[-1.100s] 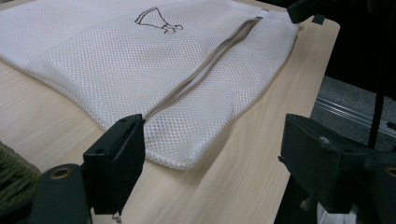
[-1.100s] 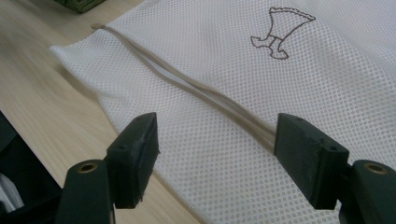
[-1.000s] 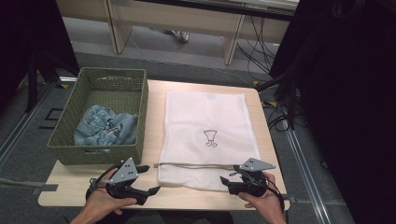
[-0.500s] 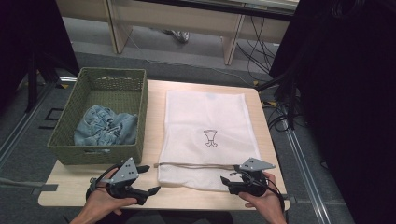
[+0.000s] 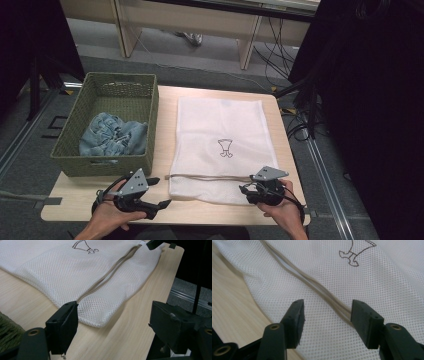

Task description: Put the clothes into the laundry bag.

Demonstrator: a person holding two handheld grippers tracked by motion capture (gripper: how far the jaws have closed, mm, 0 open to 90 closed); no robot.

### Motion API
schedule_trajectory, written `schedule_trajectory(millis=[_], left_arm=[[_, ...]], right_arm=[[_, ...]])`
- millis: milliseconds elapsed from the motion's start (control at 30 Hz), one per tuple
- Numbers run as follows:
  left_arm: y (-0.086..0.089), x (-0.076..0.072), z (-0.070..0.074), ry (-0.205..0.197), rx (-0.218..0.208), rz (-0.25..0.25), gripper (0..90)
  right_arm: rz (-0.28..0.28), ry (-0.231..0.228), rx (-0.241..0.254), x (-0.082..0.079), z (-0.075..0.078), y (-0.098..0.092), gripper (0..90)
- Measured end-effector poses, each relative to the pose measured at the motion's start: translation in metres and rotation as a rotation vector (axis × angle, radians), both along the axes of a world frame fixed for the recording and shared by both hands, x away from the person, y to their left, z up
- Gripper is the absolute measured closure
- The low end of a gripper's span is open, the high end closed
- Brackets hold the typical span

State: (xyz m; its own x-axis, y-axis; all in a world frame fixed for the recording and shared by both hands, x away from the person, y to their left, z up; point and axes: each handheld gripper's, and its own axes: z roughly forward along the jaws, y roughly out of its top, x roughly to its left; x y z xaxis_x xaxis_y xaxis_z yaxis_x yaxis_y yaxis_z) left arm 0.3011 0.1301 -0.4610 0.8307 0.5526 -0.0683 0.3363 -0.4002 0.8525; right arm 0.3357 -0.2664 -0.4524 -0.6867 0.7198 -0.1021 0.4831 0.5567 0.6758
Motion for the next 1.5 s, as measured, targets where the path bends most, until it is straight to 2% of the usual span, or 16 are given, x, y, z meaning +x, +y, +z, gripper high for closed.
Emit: schedule_trajectory(millis=[167, 300, 333, 467, 500, 567, 633, 767, 833, 967, 1033, 1233, 1333, 1367, 1467, 1500], left_arm=[[-0.001, 0.000, 0.000, 0.001, 0.002, -0.002, 22.2], [-0.001, 0.000, 0.000, 0.004, 0.005, -0.001, 22.2], [-0.001, 0.001, 0.000, -0.002, 0.007, 0.002, 22.2], [-0.002, 0.001, -0.002, 0.005, -0.005, -0.001, 22.2], [-0.001, 0.001, -0.001, 0.005, 0.006, -0.001, 22.2], [-0.001, 0.001, -0.001, 0.006, 0.007, 0.004, 22.3], [-0.001, 0.001, -0.001, 0.004, 0.006, 0.004, 22.3], [0.000, 0.002, 0.000, 0.006, 0.009, 0.001, 22.4], [0.000, 0.001, 0.000, 0.005, 0.013, 0.001, 22.5], [0.000, 0.002, 0.000, 0.005, 0.012, 0.008, 22.5], [0.000, 0.002, 0.000, 0.010, 0.008, 0.006, 22.5], [0.000, 0.002, 0.001, 0.010, 0.008, 0.008, 22.6], [0.001, 0.002, 0.001, 0.004, 0.009, 0.010, 22.6], [0.001, 0.003, 0.001, 0.007, 0.002, 0.002, 22.6], [0.003, 0.003, 0.004, 0.003, 0.002, 0.010, 22.6], [0.004, 0.003, 0.006, -0.006, -0.002, 0.013, 22.7]], right_arm=[[-0.004, 0.000, -0.033, 0.013, -0.001, 0.002, 54.2], [0.031, 0.007, -0.085, 0.023, -0.006, 0.008, 57.5], [0.063, -0.002, -0.102, 0.028, -0.007, 0.010, 58.0], [0.076, -0.005, -0.129, 0.041, -0.013, 0.021, 61.9], [0.119, 0.002, -0.151, 0.046, -0.012, 0.022, 63.3], [0.107, 0.027, -0.141, 0.049, -0.016, 0.029, 65.3], [0.145, 0.023, -0.194, 0.056, -0.019, 0.034, 67.2], [0.196, 0.040, -0.226, 0.065, -0.022, 0.041, 69.7], [0.202, 0.062, -0.222, 0.067, -0.025, 0.044, 69.8], [0.258, 0.086, -0.270, 0.071, -0.033, 0.048, 70.2], [0.248, 0.112, -0.260, 0.073, -0.032, 0.050, 70.5], [0.283, 0.094, -0.304, 0.076, -0.034, 0.056, 78.9], [0.293, 0.112, -0.317, 0.076, -0.033, 0.060, 82.4], [0.322, 0.093, -0.327, 0.078, -0.033, 0.059, 83.6], [0.294, 0.106, -0.318, 0.077, -0.032, 0.060, 85.8], [0.317, 0.091, -0.319, 0.079, -0.031, 0.060, 85.9]])
